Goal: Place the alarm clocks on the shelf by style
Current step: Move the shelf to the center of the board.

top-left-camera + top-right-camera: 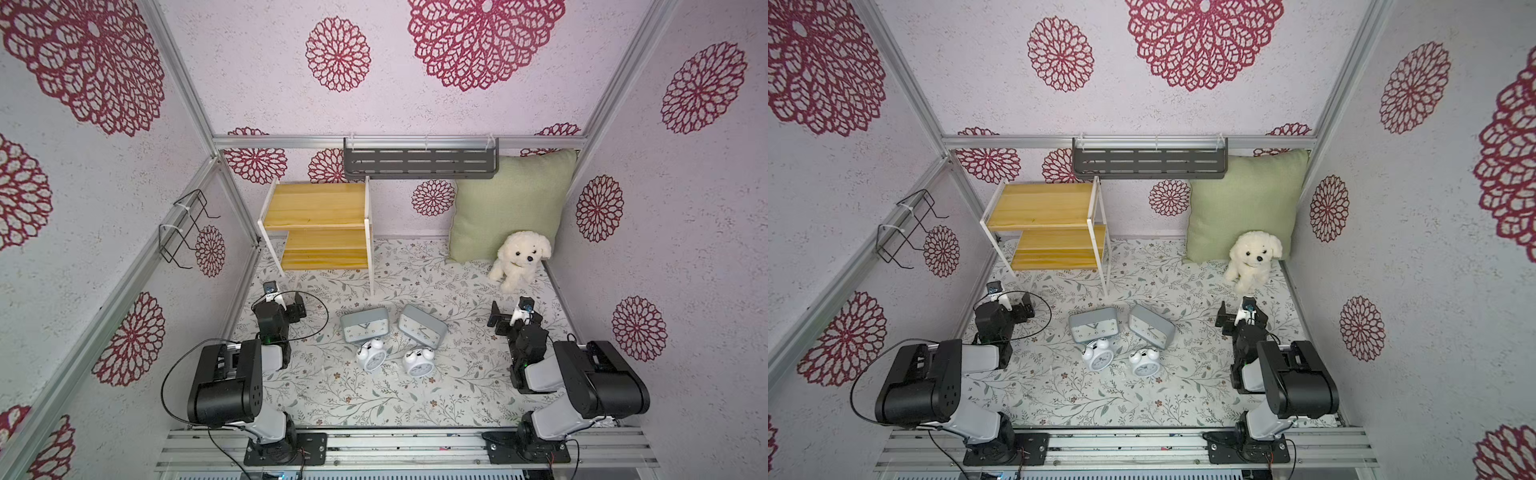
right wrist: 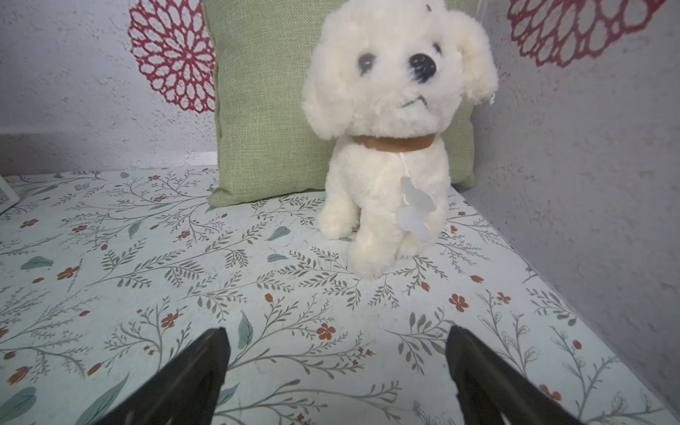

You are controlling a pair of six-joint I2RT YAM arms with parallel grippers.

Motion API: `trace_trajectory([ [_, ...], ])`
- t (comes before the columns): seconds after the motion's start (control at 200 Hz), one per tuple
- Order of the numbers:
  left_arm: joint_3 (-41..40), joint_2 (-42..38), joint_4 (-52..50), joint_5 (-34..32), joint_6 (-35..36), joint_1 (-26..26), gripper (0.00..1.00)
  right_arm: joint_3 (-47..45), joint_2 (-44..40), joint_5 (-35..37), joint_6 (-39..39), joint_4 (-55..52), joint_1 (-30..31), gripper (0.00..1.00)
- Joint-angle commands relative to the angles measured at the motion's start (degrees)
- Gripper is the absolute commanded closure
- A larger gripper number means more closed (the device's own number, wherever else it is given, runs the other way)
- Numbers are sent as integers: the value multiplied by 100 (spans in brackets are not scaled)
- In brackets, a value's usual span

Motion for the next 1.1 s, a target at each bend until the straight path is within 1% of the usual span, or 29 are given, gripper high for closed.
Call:
trace_trajectory([
  [0.0,113,-90,43,-10,-4,-19,3,131,-143,81,16,100,24,1],
  [0.861,53,-116,131,34,-27,16,3,52,-167,139,48,217,18,1],
  [0.921,-85,-238,309,83,2,15,3,-37,-268,170,60,295,18,1],
  [0.996,-256,-600,310,79,-15,15,3,-111,-526,142,45,218,18,1],
  [1.096,-418,-1195,87,-172,-106,12,3,-115,-1018,44,-7,-178,18,1],
])
